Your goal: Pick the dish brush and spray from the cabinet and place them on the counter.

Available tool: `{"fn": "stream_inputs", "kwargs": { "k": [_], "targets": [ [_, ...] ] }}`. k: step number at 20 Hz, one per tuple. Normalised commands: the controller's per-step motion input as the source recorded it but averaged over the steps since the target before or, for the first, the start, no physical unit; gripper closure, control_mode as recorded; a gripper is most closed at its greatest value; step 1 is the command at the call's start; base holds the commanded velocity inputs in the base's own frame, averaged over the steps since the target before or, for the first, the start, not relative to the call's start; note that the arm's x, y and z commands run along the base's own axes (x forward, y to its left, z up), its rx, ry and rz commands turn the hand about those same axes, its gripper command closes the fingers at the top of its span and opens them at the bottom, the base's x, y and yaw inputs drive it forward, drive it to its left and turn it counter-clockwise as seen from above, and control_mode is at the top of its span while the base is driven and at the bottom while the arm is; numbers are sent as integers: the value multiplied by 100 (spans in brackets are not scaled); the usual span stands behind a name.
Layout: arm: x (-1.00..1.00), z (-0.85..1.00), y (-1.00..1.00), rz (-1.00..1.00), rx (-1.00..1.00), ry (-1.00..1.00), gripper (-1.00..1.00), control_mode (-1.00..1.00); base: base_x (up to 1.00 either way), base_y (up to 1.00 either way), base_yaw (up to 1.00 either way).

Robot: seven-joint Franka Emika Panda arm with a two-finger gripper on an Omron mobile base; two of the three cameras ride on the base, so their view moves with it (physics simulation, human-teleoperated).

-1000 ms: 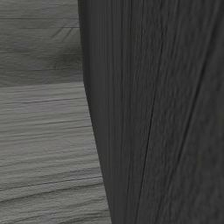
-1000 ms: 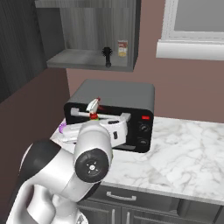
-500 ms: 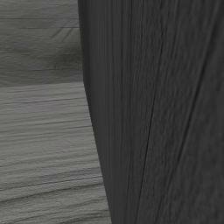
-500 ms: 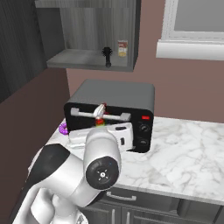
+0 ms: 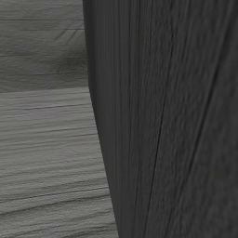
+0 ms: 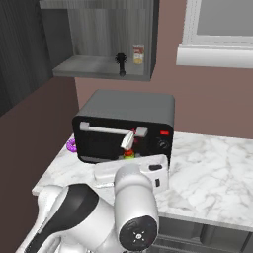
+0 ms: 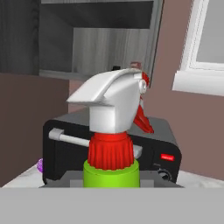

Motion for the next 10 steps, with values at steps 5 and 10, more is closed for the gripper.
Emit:
{"fn": "stream_inputs", "kwargs": {
  "k": [5, 10],
  "targets": [
    [8, -23, -21, -3, 9, -9, 100, -100, 0, 0, 0],
    [11, -21, -17, -2, 5, -11, 100, -100, 0, 0, 0]
  ]
}}
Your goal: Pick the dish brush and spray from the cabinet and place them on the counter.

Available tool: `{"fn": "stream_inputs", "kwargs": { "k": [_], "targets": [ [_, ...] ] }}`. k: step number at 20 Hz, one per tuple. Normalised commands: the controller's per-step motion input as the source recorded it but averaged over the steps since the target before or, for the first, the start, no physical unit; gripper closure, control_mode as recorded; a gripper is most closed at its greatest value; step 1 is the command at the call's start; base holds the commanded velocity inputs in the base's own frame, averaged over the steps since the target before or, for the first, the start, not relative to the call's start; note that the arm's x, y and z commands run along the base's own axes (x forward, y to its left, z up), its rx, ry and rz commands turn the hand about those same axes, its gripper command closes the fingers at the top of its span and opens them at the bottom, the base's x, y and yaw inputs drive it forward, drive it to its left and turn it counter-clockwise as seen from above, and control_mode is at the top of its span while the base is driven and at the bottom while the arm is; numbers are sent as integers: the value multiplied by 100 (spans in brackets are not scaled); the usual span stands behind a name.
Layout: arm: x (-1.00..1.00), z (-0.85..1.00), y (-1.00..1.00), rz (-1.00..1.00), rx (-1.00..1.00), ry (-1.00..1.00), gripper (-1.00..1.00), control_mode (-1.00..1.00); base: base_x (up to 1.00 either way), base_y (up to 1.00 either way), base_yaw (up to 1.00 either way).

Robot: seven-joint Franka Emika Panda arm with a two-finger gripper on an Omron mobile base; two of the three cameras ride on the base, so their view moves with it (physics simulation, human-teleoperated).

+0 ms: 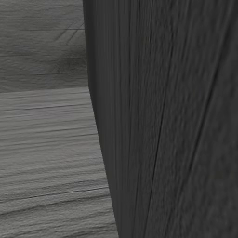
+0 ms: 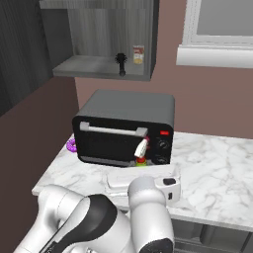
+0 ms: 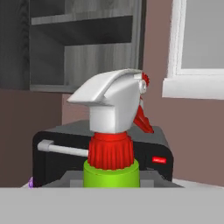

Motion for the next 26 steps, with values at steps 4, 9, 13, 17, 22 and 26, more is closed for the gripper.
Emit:
{"fn": "stream_inputs", "kwargs": {
  "k": [4, 9, 13, 17, 22, 26],
  "targets": [
    [11, -13, -13, -2, 1, -14, 100, -100, 0, 0, 0],
    [23, -4, -10, -3, 0, -3, 100, -100, 0, 0, 0],
    [31, 0, -19, -5, 0, 2, 100, -100, 0, 0, 0],
    [27, -2, -22, -4, 0, 4, 100, -100, 0, 0, 0],
    [22, -19, -31, -3, 0, 3, 100, -100, 0, 0, 0],
    [18, -29, -31, -3, 0, 4, 100, -100, 0, 0, 0]
  ]
}}
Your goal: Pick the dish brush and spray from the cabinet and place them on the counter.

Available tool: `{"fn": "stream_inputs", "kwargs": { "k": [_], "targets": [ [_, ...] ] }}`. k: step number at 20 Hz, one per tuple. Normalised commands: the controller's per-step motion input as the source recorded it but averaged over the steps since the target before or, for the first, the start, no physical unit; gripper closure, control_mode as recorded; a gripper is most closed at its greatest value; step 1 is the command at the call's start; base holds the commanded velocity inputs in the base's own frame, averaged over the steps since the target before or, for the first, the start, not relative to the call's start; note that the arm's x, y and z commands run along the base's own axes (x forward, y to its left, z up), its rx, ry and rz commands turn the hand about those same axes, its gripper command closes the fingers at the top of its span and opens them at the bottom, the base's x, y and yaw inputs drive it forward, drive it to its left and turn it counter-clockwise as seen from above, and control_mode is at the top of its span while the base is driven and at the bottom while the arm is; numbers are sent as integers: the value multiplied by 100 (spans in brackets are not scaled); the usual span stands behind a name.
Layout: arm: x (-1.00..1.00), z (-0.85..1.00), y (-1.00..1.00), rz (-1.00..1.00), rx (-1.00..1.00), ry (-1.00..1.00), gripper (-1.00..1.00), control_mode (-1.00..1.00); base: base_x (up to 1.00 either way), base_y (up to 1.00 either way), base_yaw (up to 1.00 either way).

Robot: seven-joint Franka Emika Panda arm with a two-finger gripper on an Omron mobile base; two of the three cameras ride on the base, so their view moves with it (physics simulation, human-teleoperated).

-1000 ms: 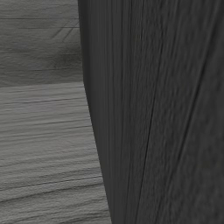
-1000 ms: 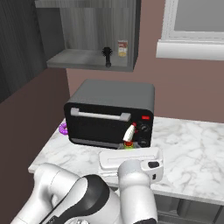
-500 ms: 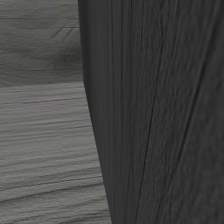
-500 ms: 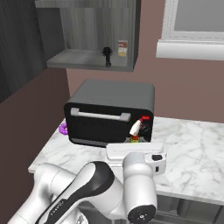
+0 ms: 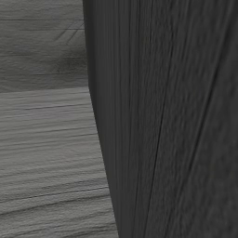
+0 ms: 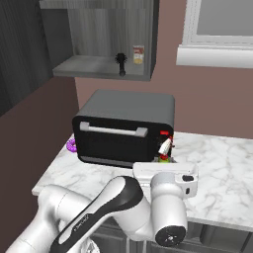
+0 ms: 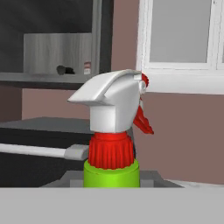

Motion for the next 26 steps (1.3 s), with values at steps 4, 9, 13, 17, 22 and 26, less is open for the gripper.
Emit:
{"fn": "stream_inputs", "kwargs": {
  "k": [4, 9, 13, 17, 22, 26],
  "targets": [
    [16, -31, -24, -1, 0, 1, 100, -100, 0, 0, 0],
    [20, -28, -21, 0, 0, 0, 100, -100, 0, 0, 0],
    [28, -28, -19, 0, 0, 0, 100, -100, 0, 0, 0],
    [30, -24, -21, 0, 0, 0, 100, -100, 0, 0, 0],
    [26, -22, -25, 0, 0, 0, 100, -100, 0, 0, 0],
    [17, -22, -21, 0, 0, 0, 100, -100, 0, 0, 0]
  ]
}}
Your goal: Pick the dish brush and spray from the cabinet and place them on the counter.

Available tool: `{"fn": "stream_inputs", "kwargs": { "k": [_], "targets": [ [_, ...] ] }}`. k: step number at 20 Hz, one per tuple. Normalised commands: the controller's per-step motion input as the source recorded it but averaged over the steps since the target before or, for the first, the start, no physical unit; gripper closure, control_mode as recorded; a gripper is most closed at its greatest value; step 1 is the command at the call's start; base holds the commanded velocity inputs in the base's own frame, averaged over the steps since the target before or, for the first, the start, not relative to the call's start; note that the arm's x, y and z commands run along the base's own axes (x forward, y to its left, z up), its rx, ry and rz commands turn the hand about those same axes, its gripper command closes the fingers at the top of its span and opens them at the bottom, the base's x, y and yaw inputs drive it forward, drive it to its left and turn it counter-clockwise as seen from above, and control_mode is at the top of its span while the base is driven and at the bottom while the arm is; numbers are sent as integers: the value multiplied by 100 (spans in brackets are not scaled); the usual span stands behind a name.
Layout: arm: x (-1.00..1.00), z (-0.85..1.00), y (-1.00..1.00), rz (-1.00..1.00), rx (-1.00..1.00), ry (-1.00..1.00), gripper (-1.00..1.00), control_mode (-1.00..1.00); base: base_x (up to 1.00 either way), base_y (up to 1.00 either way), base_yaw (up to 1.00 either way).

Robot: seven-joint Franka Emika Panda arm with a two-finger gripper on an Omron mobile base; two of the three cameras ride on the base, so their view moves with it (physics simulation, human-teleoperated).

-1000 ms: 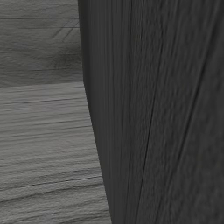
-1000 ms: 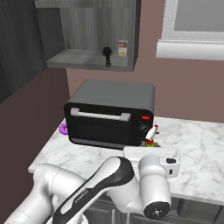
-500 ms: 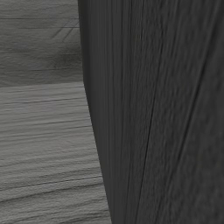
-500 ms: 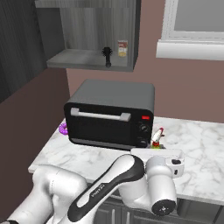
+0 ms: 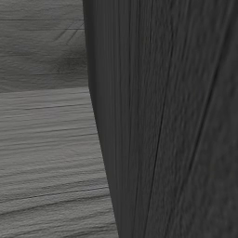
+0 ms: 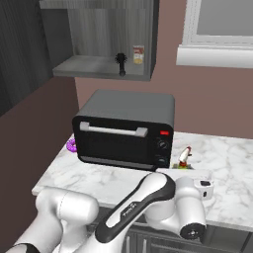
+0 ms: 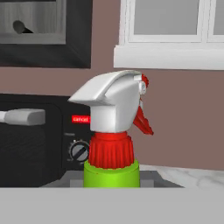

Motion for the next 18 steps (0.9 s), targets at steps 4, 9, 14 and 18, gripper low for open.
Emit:
{"fn": "stream_inputs", "kwargs": {
  "k": [4, 9, 14, 18],
  "targets": [
    [25, -24, -19, 0, 0, 0, 100, -100, 0, 0, 0],
    [26, -23, -16, 0, 0, 0, 100, -100, 0, 0, 0],
    [26, -20, -15, 0, 0, 0, 100, -100, 0, 0, 0],
    [24, -20, -15, 0, 0, 0, 100, -100, 0, 0, 0]
  ]
}}
